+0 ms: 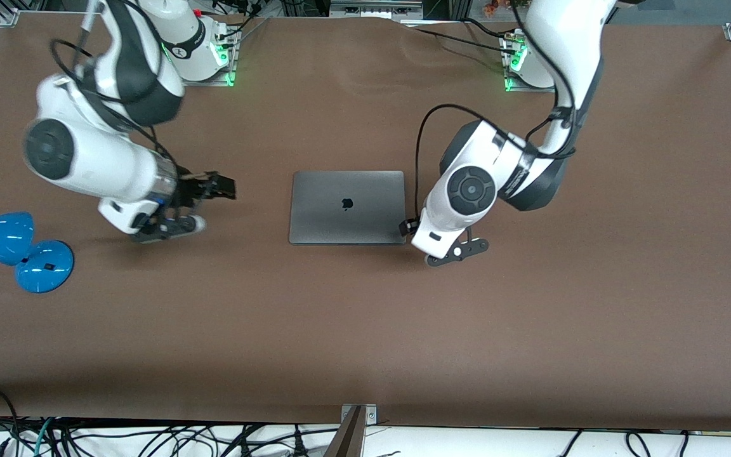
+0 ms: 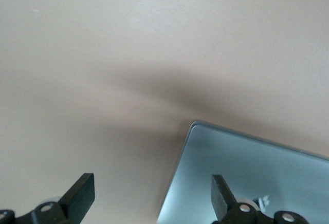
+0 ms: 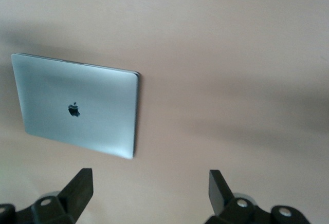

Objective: Close laptop with both arms from behind

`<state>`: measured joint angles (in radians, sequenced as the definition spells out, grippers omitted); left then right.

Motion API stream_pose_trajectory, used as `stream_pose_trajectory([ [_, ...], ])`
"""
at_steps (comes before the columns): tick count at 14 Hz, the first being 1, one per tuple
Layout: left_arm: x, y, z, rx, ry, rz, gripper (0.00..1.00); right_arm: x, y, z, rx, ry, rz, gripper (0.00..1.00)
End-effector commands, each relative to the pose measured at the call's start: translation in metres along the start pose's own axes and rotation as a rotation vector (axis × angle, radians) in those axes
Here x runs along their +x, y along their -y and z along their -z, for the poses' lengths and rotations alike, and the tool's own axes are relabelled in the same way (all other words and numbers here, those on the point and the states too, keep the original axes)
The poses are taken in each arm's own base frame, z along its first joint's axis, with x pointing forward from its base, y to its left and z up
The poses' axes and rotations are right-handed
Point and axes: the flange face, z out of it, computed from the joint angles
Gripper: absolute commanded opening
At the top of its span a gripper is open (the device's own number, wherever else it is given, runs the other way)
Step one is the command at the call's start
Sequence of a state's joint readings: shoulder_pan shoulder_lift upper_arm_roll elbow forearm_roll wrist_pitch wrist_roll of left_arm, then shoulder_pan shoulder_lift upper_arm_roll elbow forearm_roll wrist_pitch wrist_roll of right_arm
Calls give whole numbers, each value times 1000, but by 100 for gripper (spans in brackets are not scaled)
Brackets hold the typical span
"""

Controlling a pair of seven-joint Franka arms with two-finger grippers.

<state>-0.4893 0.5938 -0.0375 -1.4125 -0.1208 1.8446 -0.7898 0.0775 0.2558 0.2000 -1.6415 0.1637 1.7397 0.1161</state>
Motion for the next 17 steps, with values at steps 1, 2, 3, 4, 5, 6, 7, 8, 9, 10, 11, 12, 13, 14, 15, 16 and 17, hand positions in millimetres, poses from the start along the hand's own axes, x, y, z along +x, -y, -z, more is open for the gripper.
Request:
stream_pose_trajectory([
  [1,-10,29,56,28,-16,-55,100,-32,-21,38,-20,-3,-64,100],
  [2,-16,34,70,30,-17,-56,100,-39,-26,52,-32,-16,-73,100],
  [3,-19,39,82,40,-33,-60,100,-45,-29,61,-59,-28,-82,100],
  [4,-25,44,96,52,-51,-68,100,-51,-34,69,-81,-36,-97,100],
  [5,-27,54,111,65,-64,-65,100,-56,-40,78,-102,-44,-108,100],
  [6,-26,66,125,64,-69,-81,100,-61,-49,85,-115,-50,-122,100],
  [7,-23,81,141,57,-72,-112,100,-65,-62,92,-126,-56,-143,100],
  [8,-16,101,155,56,-66,-125,100,-71,-74,99,-140,-53,-167,100],
  [9,-15,117,167,58,-62,-134,100,-75,-85,105,-141,-56,-191,100],
  [10,-12,138,181,58,-54,-139,100,-80,-99,113,-138,-68,-216,100],
  [11,-10,156,193,54,-55,-149,100,-82,-109,116,-136,-71,-231,100],
  [12,-7,173,206,43,-66,-155,100,-86,-119,121,-137,-79,-249,100],
  [13,-5,188,217,33,-79,-170,100,-91,-128,123,-136,-81,-265,100],
  [14,-5,200,227,24,-94,-185,100,-91,-132,122,-137,-76,-273,100],
  [15,-9,210,236,20,-102,-198,100,-92,-134,119,-139,-70,-277,100],
  [16,-12,223,240,23,-95,-215,100,-95,-135,122,-158,-76,-273,100],
  [17,-12,238,242,23,-92,-229,100,-100,-135,126,-174,-84,-273,100],
])
